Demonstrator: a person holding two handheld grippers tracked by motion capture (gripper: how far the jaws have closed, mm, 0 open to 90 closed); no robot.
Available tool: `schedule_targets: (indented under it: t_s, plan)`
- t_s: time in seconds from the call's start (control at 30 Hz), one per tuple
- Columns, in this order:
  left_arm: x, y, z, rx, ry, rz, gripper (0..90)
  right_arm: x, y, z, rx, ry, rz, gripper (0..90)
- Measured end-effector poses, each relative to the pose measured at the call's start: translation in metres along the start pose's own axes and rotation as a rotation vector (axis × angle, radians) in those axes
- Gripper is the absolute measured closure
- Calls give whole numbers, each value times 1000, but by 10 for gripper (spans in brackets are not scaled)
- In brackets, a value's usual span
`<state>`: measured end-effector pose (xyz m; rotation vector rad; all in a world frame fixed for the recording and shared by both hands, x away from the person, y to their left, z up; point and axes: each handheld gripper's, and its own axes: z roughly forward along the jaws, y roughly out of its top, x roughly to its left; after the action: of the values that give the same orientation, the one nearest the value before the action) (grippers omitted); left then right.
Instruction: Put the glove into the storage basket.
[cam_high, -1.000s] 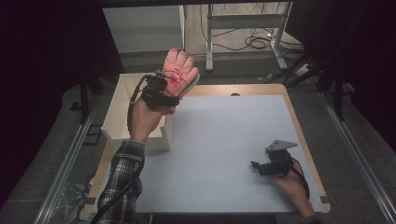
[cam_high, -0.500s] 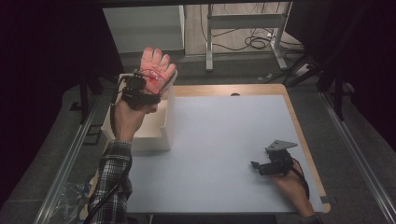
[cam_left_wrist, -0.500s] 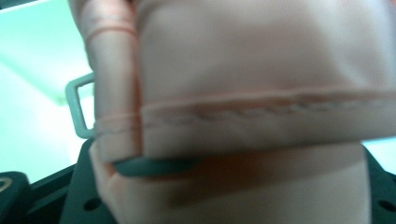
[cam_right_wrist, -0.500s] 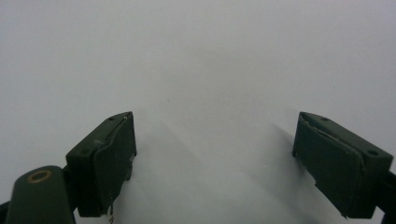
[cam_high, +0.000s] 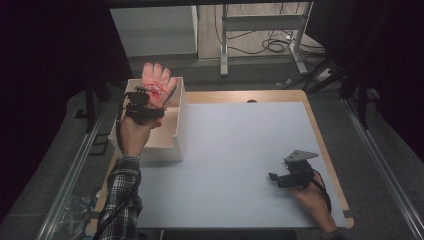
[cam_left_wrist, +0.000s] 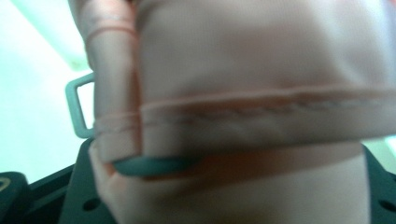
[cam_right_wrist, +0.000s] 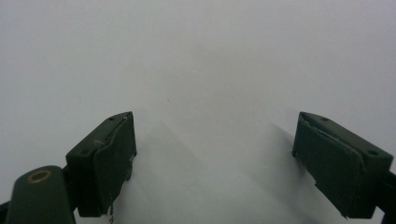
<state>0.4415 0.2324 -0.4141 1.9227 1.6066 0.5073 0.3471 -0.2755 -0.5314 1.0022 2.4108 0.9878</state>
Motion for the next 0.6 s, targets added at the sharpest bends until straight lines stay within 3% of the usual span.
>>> schedule_targets:
  t_s: [0.27,0.6]
  plan:
    - [-2,-10,26,33,12,-24,393,0,0,0,0,0,0,137]
    - [-11,-13,49,114,48,-5,378,0,0,0,0,0,0,137]
